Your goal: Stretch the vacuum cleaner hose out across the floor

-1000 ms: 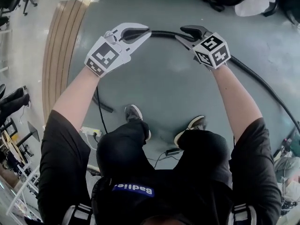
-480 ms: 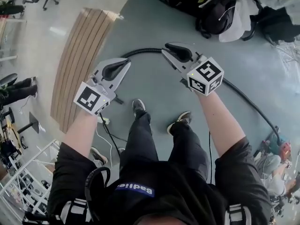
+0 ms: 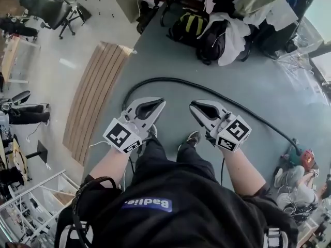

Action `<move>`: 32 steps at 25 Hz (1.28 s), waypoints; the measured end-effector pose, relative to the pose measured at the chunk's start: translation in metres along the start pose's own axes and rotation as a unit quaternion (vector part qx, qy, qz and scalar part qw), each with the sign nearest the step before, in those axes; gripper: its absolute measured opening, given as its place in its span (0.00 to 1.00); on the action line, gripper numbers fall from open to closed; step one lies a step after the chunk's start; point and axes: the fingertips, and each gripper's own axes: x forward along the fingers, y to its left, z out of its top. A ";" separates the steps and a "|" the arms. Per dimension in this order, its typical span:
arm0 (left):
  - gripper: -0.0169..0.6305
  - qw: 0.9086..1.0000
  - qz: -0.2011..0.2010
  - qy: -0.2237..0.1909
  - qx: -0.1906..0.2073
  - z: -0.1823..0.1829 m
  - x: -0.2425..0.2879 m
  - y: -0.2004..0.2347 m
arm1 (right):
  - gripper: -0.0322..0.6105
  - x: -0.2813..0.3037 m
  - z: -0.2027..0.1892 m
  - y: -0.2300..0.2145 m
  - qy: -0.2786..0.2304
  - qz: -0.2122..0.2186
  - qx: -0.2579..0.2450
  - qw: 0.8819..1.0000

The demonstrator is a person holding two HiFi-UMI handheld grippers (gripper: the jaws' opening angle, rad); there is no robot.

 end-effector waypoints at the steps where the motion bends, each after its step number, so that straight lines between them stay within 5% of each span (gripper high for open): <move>1: 0.04 1.000 -0.008 -0.009 0.005 0.012 -0.003 -0.012 | 0.10 -0.010 0.008 0.016 -0.011 -0.006 -0.003 1.000; 7: 0.04 0.995 -0.097 -0.031 -0.017 0.035 -0.046 -0.076 | 0.08 -0.046 0.017 0.106 -0.048 -0.081 -0.048 0.994; 15: 0.04 0.982 -0.185 -0.020 -0.021 0.047 -0.121 -0.128 | 0.06 -0.050 0.017 0.211 -0.113 -0.138 -0.027 0.984; 23: 0.04 0.978 -0.209 -0.010 0.005 0.041 -0.149 -0.214 | 0.06 -0.082 0.008 0.291 -0.127 -0.112 -0.064 0.984; 32: 0.04 0.975 -0.221 0.006 -0.008 0.031 -0.134 -0.291 | 0.06 -0.144 -0.003 0.308 -0.105 -0.114 -0.101 0.983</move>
